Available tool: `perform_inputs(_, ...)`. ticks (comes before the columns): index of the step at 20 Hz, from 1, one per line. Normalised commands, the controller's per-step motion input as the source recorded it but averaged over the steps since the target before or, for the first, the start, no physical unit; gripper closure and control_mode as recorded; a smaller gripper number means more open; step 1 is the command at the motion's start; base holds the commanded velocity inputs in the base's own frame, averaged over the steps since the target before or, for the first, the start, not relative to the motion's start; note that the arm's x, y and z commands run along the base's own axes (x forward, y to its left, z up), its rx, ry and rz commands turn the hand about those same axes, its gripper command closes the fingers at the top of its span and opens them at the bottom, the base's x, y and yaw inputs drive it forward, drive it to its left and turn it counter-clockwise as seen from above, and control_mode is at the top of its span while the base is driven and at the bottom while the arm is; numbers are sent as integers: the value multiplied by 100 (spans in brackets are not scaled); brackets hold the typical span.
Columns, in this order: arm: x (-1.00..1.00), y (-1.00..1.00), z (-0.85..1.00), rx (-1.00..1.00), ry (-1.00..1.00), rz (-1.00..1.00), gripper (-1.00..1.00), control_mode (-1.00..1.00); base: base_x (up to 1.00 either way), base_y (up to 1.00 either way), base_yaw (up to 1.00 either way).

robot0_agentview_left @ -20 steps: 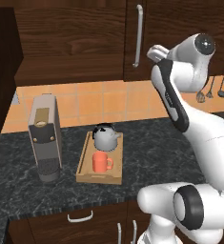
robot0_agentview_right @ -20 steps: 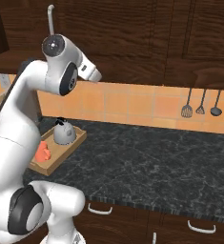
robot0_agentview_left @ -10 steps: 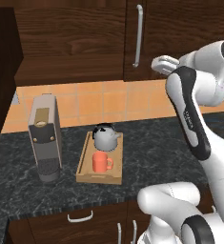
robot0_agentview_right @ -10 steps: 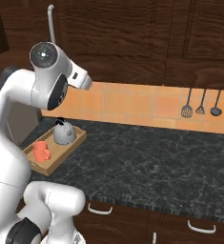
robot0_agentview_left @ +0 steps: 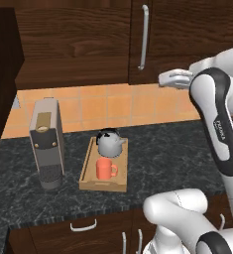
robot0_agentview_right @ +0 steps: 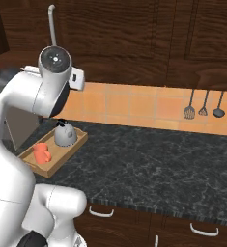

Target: Pick the kettle from the counter and place it on the tray. Then pick the mug from the cabinet and place it on the tray. Then close the cabinet doors.

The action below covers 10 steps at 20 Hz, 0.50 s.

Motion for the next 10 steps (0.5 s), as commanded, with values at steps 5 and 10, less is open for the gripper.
perform_inputs(5, -53, 47, 0, -19, -13, 45, -100, -100, 0, 0, 0)
perform_inputs(10, -56, 54, -6, -26, -27, 46, -100, -100, 0, 0, 0)
